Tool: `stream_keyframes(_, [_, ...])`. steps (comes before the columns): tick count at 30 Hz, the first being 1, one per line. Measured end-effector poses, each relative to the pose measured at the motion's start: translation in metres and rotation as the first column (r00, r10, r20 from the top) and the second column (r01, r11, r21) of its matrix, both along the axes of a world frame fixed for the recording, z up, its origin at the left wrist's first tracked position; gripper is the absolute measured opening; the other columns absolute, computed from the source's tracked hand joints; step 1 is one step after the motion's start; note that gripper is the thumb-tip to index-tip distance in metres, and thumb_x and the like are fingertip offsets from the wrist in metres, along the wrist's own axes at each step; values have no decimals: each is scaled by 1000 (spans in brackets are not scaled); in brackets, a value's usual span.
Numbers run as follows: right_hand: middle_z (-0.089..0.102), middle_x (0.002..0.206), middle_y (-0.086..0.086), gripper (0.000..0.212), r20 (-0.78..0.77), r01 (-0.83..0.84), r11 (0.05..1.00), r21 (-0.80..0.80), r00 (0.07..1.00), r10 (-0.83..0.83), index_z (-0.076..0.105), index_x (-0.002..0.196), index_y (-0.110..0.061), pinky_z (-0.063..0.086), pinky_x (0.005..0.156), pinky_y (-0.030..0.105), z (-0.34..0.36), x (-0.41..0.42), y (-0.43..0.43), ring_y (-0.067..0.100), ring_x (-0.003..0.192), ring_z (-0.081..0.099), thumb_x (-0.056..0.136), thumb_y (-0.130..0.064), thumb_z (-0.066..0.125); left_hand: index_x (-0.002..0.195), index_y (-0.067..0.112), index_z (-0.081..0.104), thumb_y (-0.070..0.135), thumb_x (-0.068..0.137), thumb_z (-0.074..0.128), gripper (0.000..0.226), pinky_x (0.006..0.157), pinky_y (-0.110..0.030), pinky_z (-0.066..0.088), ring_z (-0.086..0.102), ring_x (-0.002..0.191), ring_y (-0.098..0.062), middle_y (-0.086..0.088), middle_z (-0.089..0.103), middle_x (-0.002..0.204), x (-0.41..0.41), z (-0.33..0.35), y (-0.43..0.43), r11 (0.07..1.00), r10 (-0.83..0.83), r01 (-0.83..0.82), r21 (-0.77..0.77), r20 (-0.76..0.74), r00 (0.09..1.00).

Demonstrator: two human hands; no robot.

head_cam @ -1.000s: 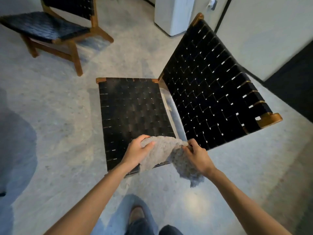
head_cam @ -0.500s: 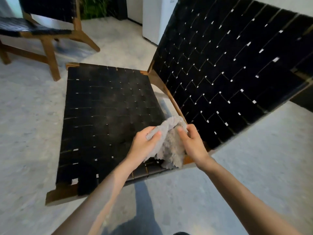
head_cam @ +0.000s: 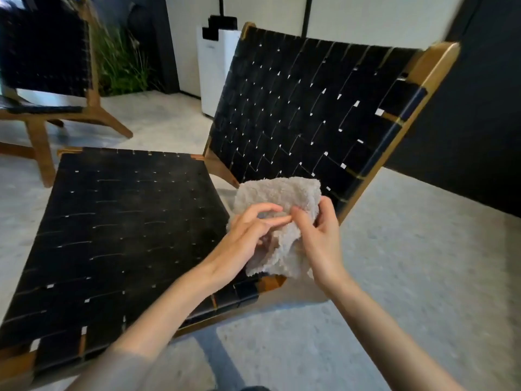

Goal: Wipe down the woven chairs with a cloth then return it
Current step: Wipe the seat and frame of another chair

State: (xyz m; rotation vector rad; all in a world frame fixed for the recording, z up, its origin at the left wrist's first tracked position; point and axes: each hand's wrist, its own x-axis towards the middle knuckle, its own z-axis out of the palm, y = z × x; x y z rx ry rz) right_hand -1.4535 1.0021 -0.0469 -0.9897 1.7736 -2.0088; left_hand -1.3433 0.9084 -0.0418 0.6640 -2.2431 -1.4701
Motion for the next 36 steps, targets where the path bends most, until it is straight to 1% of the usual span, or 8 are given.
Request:
stream_keyframes(4, [58,88,-1,16,-101,186,976,-116,975,-198,52,95,-20,50,66,21,39,-26,46,10,79,59,92,-6,57,113,31,65,18,100,41,31,97,-15,39,46,115,9,21,57,120,-23,42,22,992,-21,-3,-126,-189,982])
stream_keyframes(9, [45,77,-18,30,-185,464,821,-334,822,-539,43,87,-27,42,66,16,95,-67,84,-3,71,45,88,1,54,125,38,52,14,98,44,37,82,-1,38,48,110,9,23,45,128,-84,70,24,975,-40,-3,-224,-186,982])
stream_keyframes(16, [46,96,7,26,-165,618,603,-504,617,-770,39,93,-25,48,77,43,136,-108,55,24,88,49,84,-10,59,147,37,21,12,100,42,57,105,-19,21,17,143,-10,13,10,157,-131,94,36,963,-178,159,-217,-72,981])
stream_keyframes(20, [36,126,7,34,-416,577,762,-296,640,-646,40,116,-11,35,96,32,131,-123,7,23,119,33,87,-16,57,148,37,18,2,97,41,66,82,8,27,36,108,25,13,9,157,-134,91,32,951,-180,166,-261,-33,983])
stream_keyframes(25, [-3,160,9,56,-391,481,837,-261,740,-547,13,141,-33,27,108,24,137,-144,-12,25,146,12,99,-29,50,148,39,13,1,96,41,70,109,-21,18,10,145,-10,16,3,158,-134,87,24,937,-225,217,-274,-1,974])
stream_keyframes(28, [-1,161,3,60,-415,478,846,-237,737,-533,17,148,-38,20,99,8,137,-147,-14,17,144,16,99,-27,51,148,41,7,-2,95,41,77,99,-8,21,9,144,-9,19,-2,157,-135,76,26,925,-213,199,-325,-7,977])
stream_keyframes(32, [8,160,5,59,-461,549,805,-226,667,-585,29,148,-32,14,87,-11,120,-137,-17,-3,112,17,98,-11,52,147,42,6,-4,95,41,78,102,-16,10,0,144,-4,21,-4,156,-129,59,27,931,-231,214,-294,-25,973])
stream_keyframes(36, [10,160,7,66,-536,591,779,-210,597,-597,35,145,-33,13,86,-8,88,-120,-12,-6,102,11,93,5,48,148,40,12,5,97,45,69,106,-18,15,10,138,5,23,6,155,-115,45,19,922,-204,197,-334,15,979])
